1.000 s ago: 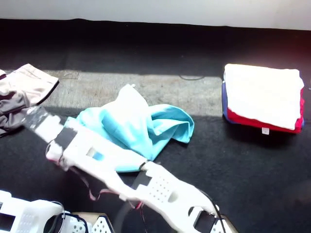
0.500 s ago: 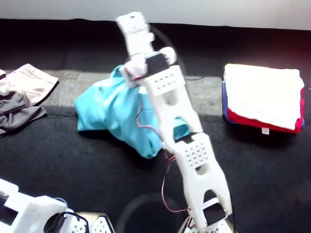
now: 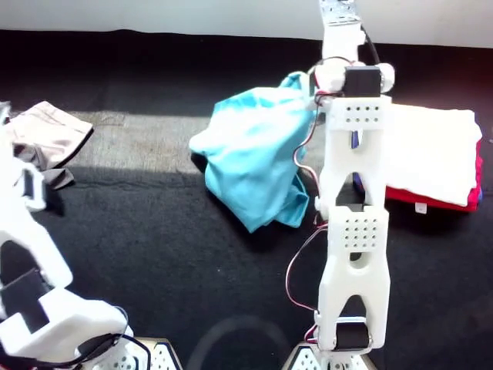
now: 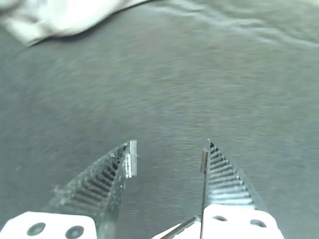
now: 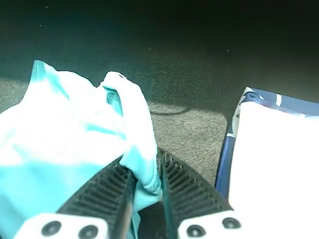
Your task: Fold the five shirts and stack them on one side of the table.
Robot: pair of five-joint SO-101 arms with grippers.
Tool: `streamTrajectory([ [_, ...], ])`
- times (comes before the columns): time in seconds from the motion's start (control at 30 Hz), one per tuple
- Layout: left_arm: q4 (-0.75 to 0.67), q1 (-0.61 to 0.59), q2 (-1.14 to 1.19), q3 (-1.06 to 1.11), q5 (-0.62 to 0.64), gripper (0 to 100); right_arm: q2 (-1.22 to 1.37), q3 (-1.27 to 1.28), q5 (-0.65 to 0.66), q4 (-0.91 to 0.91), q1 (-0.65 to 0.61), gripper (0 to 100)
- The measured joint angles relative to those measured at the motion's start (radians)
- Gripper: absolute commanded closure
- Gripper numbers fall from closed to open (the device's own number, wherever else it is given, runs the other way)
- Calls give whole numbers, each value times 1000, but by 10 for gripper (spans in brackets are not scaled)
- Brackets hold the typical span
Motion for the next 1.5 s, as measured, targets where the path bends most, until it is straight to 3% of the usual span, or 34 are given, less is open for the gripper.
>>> streamTrajectory([
  [0.13, 0, 91, 0, 0, 57, 779, 0, 0, 23, 0, 49, 967],
  [0.3, 25, 169, 0, 0, 86, 779, 0, -2, 23, 0, 81, 777],
  [0.5, 66, 264, 0, 0, 86, 779, -2, -2, 23, 2, 94, 772],
  [0.6, 66, 259, 0, 0, 87, 779, -20, -2, 23, 2, 51, 772],
  [0.8, 66, 207, 0, 0, 87, 779, -15, -2, 23, -6, -150, 772],
  [0.97, 94, 158, 0, 0, 87, 779, 126, 3, 23, -138, -269, 772],
  [1.23, 155, 46, 0, 0, 87, 779, 345, 3, 23, -391, -275, 841],
  [1.5, 164, 29, 0, 0, 87, 779, 468, 5, 23, -477, -275, 796],
])
